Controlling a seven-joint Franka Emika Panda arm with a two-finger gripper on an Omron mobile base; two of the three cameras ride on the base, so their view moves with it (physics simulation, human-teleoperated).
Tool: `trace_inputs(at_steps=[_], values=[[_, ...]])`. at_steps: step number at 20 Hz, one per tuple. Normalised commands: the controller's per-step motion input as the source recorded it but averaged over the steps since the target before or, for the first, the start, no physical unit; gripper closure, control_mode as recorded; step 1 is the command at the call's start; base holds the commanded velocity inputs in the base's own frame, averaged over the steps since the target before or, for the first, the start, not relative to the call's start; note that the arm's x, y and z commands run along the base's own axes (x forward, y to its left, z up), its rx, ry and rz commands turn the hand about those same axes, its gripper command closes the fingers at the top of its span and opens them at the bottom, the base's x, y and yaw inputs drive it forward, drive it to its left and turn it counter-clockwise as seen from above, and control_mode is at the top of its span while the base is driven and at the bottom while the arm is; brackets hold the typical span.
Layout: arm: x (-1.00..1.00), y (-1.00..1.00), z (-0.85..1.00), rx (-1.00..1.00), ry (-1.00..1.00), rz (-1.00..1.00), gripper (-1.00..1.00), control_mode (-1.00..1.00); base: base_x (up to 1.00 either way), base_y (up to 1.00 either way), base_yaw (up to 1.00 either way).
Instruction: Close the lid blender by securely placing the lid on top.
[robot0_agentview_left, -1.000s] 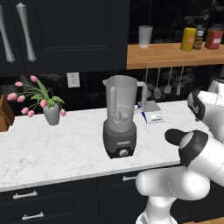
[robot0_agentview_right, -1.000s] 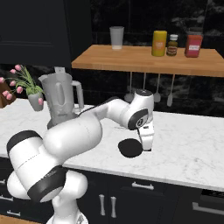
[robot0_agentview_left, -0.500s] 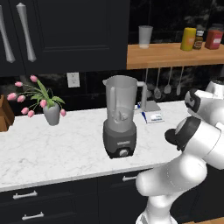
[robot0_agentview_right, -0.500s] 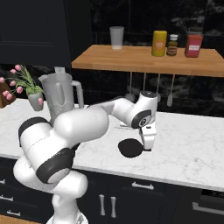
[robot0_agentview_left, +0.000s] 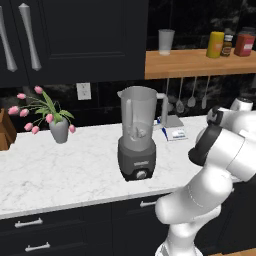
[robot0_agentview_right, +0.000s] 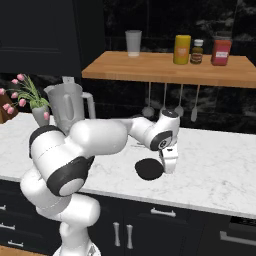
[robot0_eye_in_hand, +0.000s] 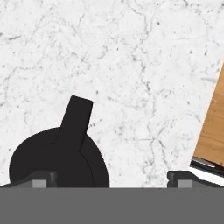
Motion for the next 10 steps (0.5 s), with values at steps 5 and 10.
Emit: trace_inputs(at_steps=[5, 10], values=[[0.14, 0.0, -0.28, 0.0, 0.0, 0.0, -1.0, -1.0, 0.0, 0.0, 0.0], [0.16, 0.0, -0.26, 0.0, 0.0, 0.0, -1.0, -1.0, 0.0, 0.0, 0.0]])
